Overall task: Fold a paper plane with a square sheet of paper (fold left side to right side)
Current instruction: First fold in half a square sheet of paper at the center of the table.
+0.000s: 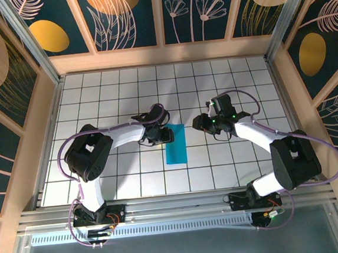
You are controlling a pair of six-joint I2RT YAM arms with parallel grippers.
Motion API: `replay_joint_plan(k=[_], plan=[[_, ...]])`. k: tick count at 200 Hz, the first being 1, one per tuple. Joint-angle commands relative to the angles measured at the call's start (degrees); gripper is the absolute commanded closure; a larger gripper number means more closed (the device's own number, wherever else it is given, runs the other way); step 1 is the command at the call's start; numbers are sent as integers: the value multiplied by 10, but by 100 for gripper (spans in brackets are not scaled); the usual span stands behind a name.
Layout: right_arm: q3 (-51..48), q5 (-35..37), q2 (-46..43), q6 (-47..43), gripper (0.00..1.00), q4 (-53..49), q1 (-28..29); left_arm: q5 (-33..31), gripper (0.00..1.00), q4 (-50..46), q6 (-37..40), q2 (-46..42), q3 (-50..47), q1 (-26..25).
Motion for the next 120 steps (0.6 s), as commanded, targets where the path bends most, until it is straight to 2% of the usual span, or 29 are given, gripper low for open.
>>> replay_joint_plan(k=[1,120], plan=[[-8,-9,-2,3,59,9,-3,-5,56,-3,7,53,-11,-9],[-7,-16,6,5,59,13,4,-14,56,-12,-1,56,-9,-9]])
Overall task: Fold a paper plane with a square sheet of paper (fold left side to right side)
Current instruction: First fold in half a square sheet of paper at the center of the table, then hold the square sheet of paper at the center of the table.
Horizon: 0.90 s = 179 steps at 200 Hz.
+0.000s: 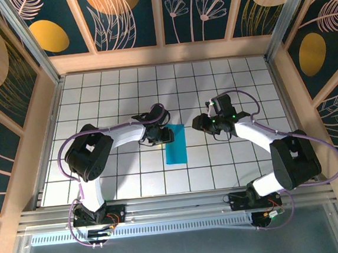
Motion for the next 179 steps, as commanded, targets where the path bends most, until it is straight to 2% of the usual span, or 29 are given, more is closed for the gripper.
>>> replay_joint_plan(k=[1,153,179], plan=[[-7,-7,6,5,59,14,3,-9,57,-5,-1,53,-13,-8],[-11,-23,14,10,59,25,12,-10,57,-9,-8,58,-13,-8],[-17,-40,19,18,62,40,15,-11,57,-9,-8,59,-13,-8]])
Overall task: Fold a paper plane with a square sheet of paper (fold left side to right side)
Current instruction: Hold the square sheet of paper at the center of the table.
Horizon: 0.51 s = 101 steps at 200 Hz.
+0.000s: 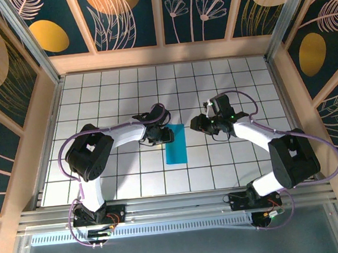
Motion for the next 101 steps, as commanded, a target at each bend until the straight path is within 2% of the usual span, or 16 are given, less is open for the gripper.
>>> replay_joint_plan(k=[1,33,101], plan=[[-15,-23,10,15,63,23,7,-4,57,-3,-8,56,-18,-6],[-19,-57,40,32,78,60,23,-4,57,-4,-8,56,-18,-6],[-13,-45,61,38,78,70,36,-4,57,-8,-3,58,-15,-6]])
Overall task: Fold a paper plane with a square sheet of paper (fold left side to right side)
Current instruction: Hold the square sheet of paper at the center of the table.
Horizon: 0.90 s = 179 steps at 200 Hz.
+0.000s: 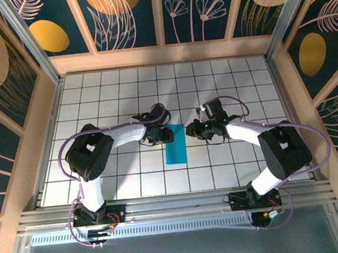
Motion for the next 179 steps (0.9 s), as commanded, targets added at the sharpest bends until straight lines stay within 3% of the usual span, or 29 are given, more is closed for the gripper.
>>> replay_joint_plan(k=[1,125,179], plan=[[-2,-3,3,6,78,15,2,-4,57,-7,-4,57,-15,-6],[15,-8,36,6,81,22,16,-4,57,-11,4,60,-13,-6],[24,-25,66,16,92,43,31,-6,57,-14,4,62,-11,-6]])
